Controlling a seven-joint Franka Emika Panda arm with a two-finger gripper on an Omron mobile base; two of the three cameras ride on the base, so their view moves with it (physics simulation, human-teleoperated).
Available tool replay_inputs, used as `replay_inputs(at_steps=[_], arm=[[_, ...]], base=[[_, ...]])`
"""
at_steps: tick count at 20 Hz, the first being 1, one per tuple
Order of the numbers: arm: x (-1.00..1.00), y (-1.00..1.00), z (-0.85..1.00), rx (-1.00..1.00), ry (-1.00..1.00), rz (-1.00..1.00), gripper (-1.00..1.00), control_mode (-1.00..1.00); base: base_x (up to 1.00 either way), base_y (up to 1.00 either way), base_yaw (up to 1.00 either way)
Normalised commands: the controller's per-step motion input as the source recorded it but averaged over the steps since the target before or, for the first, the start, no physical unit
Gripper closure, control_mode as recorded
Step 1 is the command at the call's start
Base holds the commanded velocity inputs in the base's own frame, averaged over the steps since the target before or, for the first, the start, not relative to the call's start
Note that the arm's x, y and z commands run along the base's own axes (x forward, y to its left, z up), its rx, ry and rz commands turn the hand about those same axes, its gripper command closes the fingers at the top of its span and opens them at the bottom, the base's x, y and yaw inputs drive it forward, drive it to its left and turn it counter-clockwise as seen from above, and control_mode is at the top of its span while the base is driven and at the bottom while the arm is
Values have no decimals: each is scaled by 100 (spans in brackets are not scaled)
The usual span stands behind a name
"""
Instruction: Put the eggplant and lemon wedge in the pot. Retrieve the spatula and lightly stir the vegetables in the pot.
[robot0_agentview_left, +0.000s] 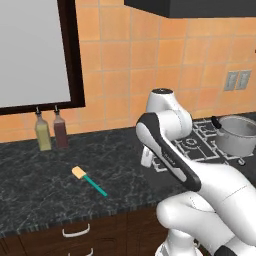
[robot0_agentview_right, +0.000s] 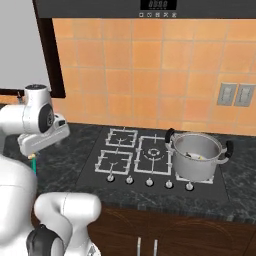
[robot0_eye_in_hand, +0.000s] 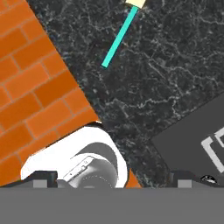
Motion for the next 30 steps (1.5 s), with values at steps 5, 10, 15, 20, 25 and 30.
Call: replay_inputs(at_steps=[5,10,15,20,25,30], arm=[[0,1,-28,-7,0,100,-100,-100],[-3,11,-12,-4,0,100,-100,-100],[-14,12,-10,0,0,100,-100,-100],[-12,22,-5,0,0,92,-100,-100],[-6,8,-8,-1,-1,79,-100,-100],[-5,7,-35,0,0,64,-100,-100]], base=[[0,0,0],[0,0,0],[0,0,0],[0,0,0],[0,0,0],[0,0,0]])
